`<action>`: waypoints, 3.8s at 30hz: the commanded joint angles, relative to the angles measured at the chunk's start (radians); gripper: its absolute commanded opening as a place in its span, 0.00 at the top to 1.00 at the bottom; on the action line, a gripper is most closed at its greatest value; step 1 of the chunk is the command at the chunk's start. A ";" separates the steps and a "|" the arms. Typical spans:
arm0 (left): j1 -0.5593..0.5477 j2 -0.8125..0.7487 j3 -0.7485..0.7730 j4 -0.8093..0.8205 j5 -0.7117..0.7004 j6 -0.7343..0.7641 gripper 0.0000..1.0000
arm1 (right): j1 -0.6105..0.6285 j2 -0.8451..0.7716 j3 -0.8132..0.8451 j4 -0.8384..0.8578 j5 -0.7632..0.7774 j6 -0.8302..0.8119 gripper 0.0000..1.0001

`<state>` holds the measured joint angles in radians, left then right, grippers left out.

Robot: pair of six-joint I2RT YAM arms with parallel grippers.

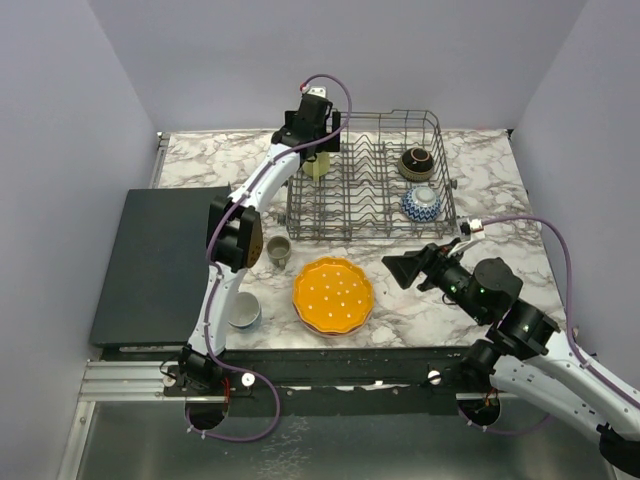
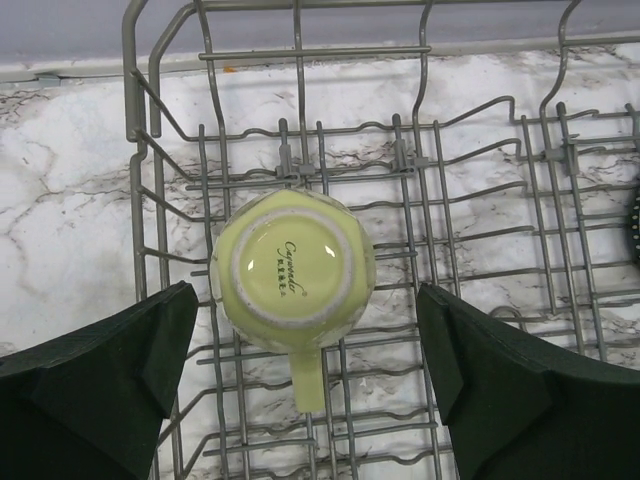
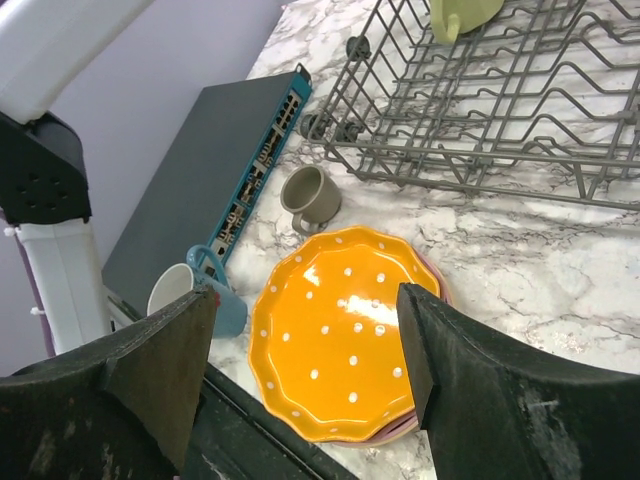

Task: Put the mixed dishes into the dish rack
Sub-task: Turn the cup upside down in the dish rack, then pick up the cup at the center of the board.

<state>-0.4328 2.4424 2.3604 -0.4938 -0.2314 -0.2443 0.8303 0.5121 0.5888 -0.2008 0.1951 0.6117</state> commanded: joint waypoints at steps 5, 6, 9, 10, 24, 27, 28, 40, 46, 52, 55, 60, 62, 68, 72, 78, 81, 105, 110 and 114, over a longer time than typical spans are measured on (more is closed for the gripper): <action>-0.029 -0.193 -0.105 0.017 -0.023 0.014 0.01 | 0.004 0.044 0.061 -0.069 0.026 -0.003 0.20; -0.032 -0.211 -0.122 0.016 -0.028 0.012 0.01 | 0.004 0.048 0.064 -0.075 0.031 -0.003 0.20; -0.038 -0.280 -0.188 0.012 -0.030 -0.016 0.01 | 0.004 0.064 0.084 -0.095 0.043 -0.007 0.20; -0.039 -0.305 -0.212 0.011 -0.028 -0.029 0.01 | 0.004 0.072 0.095 -0.105 0.043 -0.009 0.20; -0.041 -0.662 -0.557 -0.093 0.086 -0.151 0.02 | 0.004 0.303 0.187 -0.091 -0.112 -0.034 0.22; -0.040 -0.731 -0.608 -0.133 0.099 -0.155 0.02 | 0.004 0.384 0.214 -0.077 -0.158 -0.029 0.25; -0.041 -0.753 -0.621 -0.150 0.100 -0.157 0.02 | 0.005 0.413 0.222 -0.075 -0.171 -0.027 0.25; -0.041 -1.057 -0.892 -0.262 0.037 -0.133 0.02 | 0.069 0.692 0.365 -0.037 -0.247 -0.023 0.30; -0.040 -1.190 -1.017 -0.284 -0.055 -0.133 0.02 | 0.143 0.798 0.432 -0.033 -0.203 -0.023 0.32; -0.039 -1.304 -1.139 -0.287 -0.140 -0.171 0.03 | 0.212 0.905 0.509 -0.035 -0.157 -0.029 0.34; -0.039 -1.337 -1.189 -0.287 -0.188 -0.180 0.03 | 0.240 0.953 0.550 -0.041 -0.144 -0.036 0.35; -0.036 -1.384 -1.250 -0.282 -0.269 -0.200 0.03 | 0.287 1.033 0.615 -0.051 -0.120 -0.041 0.35; -0.031 -1.401 -1.279 -0.274 -0.288 -0.201 0.04 | 0.303 1.060 0.641 -0.053 -0.115 -0.040 0.36; 0.007 -1.457 -1.329 -0.261 -0.284 -0.223 0.05 | 0.345 1.145 0.724 -0.066 -0.103 -0.046 0.36; 0.028 -1.493 -1.347 -0.254 -0.283 -0.228 0.06 | 0.371 1.203 0.771 -0.070 -0.099 -0.042 0.36; 0.067 -1.542 -1.389 -0.227 -0.244 -0.253 0.10 | 0.395 1.288 0.838 -0.099 -0.074 -0.034 0.38; 0.085 -1.572 -1.402 -0.221 -0.247 -0.260 0.12 | 0.399 1.319 0.861 -0.110 -0.068 -0.029 0.40; 0.111 -1.653 -1.437 -0.203 -0.258 -0.262 0.13 | 0.415 1.524 1.037 -0.255 -0.057 -0.015 0.53; 0.112 -1.659 -1.438 -0.201 -0.257 -0.262 0.13 | 0.420 1.526 1.033 -0.267 -0.049 -0.010 0.57; 0.112 -1.659 -1.440 -0.201 -0.255 -0.262 0.13 | 0.423 1.527 1.028 -0.270 -0.049 -0.009 0.61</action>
<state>-0.3279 0.7975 0.9344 -0.7116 -0.4805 -0.5007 1.2407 2.0151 1.5982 -0.4255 0.1184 0.5972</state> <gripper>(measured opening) 0.868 0.409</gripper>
